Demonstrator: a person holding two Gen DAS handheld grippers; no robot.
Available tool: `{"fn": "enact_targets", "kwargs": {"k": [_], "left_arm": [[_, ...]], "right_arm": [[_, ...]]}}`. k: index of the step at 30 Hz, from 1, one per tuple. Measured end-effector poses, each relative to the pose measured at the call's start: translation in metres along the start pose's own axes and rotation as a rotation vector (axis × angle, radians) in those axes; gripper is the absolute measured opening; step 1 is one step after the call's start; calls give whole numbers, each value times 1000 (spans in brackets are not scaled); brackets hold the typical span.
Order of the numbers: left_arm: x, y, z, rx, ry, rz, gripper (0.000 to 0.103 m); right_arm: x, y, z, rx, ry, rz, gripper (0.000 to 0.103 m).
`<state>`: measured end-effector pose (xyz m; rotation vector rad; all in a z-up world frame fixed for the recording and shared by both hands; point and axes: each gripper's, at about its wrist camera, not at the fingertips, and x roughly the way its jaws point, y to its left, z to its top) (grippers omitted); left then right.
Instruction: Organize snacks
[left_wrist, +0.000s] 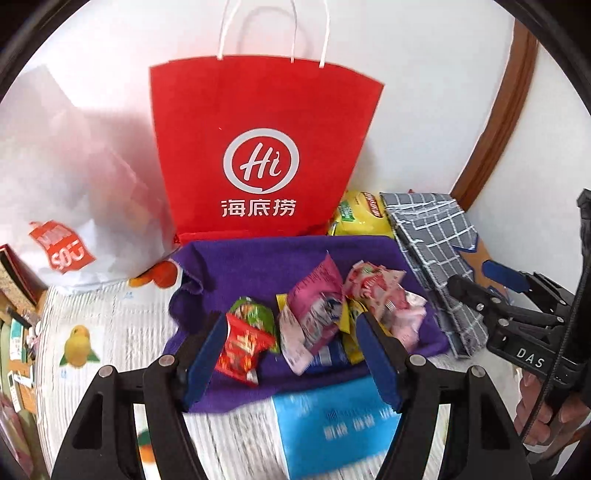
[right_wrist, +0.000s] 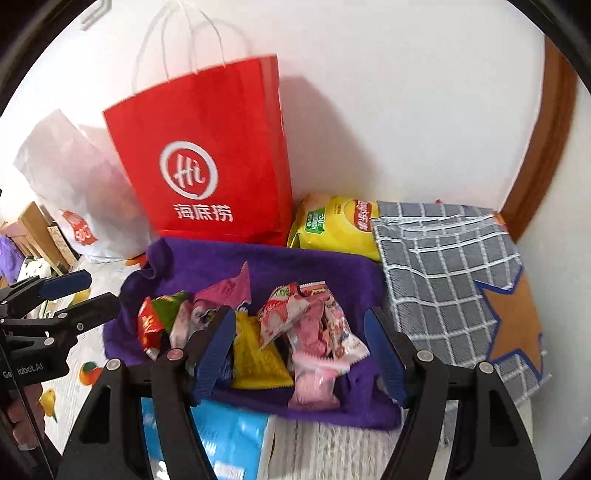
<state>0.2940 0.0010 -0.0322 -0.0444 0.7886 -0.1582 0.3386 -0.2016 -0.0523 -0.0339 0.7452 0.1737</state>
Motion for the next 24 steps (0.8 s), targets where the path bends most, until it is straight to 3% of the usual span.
{"fn": "enact_targets", "kwargs": {"k": [5,12,16,24], "left_arm": [[-40,-4,-21,-14,-38,13,78],[-100,-9,-56,-18,-112,56,90],[-126,-15,-70,-15,-147,94,94],[-165,-26,-93,-25,-202,143,97]], "right_arm": [[-46,8,-17,15,-28,-21,71],[-88,14,-56,54,0,-38,71],[-112,15,-75,52,-22,-57,89],[-155,10,-104,75,-75,-116,102]]}}
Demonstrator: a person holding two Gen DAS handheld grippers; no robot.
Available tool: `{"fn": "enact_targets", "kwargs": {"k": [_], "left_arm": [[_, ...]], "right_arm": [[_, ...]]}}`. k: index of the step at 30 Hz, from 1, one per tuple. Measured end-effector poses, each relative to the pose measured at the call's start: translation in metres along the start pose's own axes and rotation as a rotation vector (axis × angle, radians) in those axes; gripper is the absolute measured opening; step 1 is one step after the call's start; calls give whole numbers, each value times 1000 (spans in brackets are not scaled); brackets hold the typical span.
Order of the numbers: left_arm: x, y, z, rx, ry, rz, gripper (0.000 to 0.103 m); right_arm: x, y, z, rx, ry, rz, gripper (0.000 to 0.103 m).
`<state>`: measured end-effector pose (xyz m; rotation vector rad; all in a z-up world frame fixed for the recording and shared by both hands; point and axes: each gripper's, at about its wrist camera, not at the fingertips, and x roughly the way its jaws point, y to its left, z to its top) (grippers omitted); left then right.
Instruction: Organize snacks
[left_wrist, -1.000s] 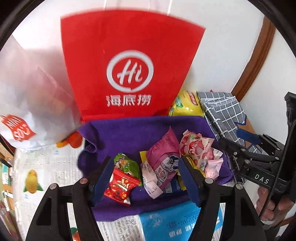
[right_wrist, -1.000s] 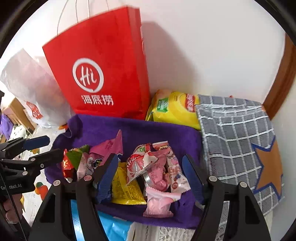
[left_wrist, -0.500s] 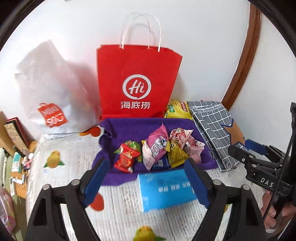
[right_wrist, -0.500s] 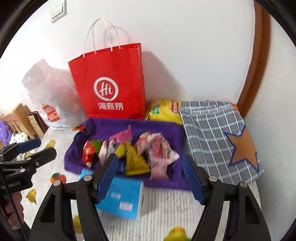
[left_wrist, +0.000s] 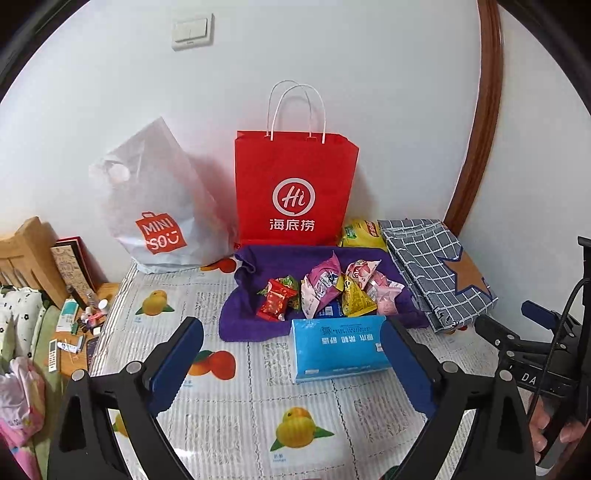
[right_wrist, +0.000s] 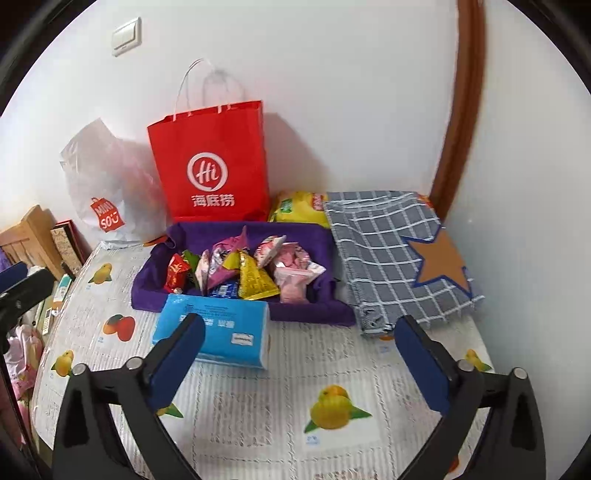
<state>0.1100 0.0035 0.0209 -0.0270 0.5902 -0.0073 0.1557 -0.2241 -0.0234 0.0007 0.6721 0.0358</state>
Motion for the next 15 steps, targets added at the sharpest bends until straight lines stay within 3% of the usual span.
{"fn": "enact_targets", "kwargs": {"k": [15], "left_arm": [[-26,-13,-18,-10,-14,5,97]], "right_arm": [[-36,-18,-18,27,-33,-7,102]]}}
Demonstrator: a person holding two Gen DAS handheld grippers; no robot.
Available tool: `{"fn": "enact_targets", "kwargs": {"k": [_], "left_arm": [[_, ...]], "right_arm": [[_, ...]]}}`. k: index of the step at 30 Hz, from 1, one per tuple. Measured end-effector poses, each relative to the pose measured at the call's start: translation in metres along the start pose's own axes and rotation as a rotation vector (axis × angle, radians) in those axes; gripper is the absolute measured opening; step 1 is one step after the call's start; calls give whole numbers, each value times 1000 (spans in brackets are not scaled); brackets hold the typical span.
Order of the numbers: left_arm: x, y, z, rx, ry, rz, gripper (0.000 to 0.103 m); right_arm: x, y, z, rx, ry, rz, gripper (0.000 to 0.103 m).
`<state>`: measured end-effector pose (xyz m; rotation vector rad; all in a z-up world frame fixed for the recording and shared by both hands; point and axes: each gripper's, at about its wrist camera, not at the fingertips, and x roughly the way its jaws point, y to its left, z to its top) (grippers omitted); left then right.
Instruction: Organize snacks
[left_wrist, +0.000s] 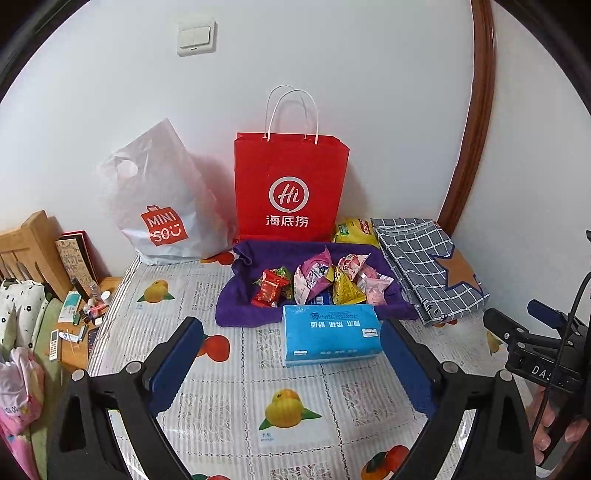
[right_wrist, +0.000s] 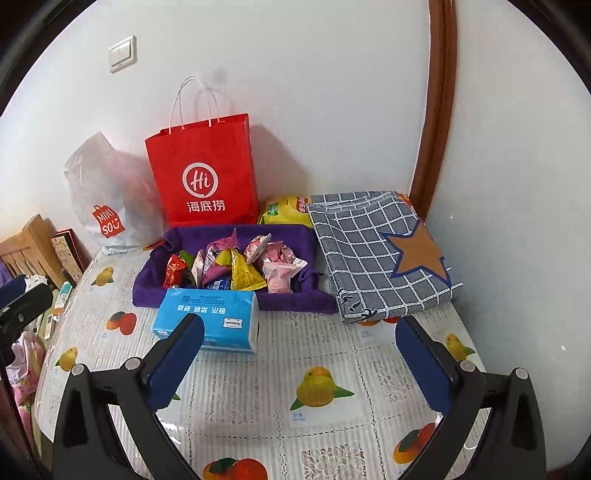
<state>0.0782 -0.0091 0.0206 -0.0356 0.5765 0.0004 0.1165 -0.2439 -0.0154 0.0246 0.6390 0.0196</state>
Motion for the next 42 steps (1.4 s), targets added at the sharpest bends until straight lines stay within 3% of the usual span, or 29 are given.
{"fn": "enact_targets", "kwargs": {"k": [42], "left_arm": [[-6,0,-1,1,-8,0,97]], "right_arm": [[-13,-4,-1,0,-11,15,102]]}}
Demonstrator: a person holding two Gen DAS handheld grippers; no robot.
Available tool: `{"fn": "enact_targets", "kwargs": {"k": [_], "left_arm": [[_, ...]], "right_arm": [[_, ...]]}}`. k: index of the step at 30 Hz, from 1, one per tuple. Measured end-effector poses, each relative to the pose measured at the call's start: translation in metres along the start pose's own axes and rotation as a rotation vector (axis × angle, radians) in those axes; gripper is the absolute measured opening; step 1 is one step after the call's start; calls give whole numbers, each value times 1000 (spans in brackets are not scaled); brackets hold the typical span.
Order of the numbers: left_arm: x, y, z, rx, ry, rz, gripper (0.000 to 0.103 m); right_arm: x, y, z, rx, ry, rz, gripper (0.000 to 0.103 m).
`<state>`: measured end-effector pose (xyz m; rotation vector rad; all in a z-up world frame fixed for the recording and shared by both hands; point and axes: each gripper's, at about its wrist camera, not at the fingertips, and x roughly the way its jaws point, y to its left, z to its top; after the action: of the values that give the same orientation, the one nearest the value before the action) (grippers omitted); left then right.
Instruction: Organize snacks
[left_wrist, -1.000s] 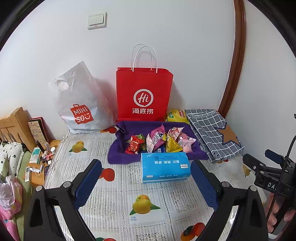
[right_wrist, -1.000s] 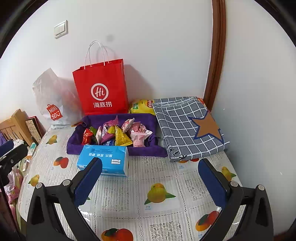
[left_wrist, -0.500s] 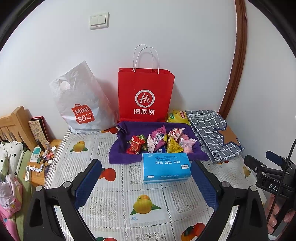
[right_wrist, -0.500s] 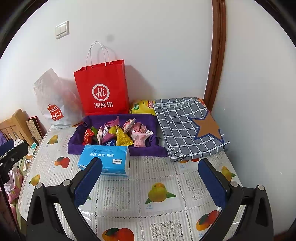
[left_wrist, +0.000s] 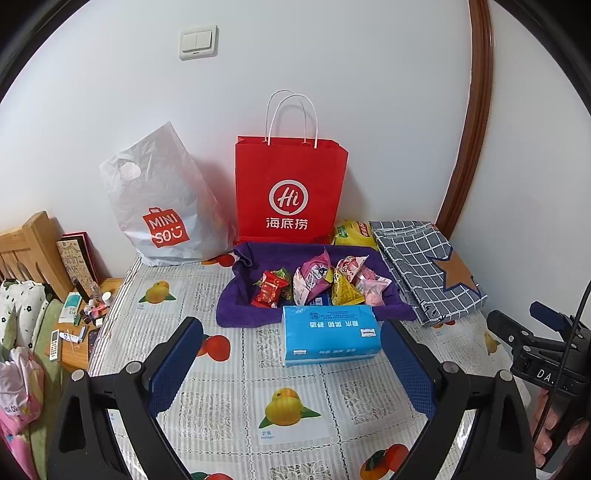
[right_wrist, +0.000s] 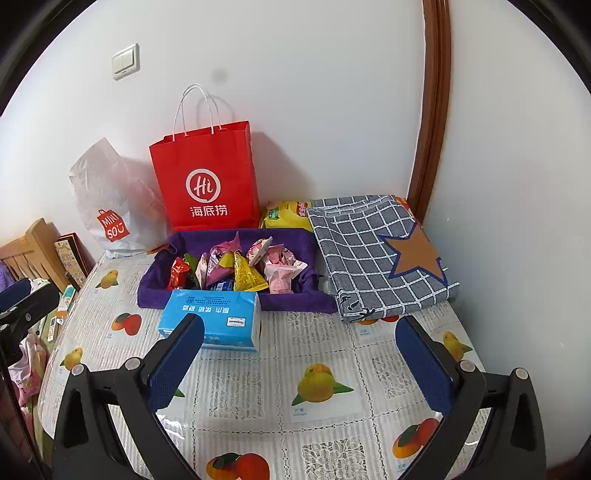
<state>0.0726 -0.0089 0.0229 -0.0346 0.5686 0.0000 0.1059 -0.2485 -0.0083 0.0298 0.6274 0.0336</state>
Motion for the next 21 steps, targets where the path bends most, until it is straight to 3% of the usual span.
{"fn": "enact_targets", "kwargs": {"k": [21], "left_arm": [[-1,-3,0,1,-3,1,97]], "right_arm": [[-1,-1,-2,2,-2,5,102]]}}
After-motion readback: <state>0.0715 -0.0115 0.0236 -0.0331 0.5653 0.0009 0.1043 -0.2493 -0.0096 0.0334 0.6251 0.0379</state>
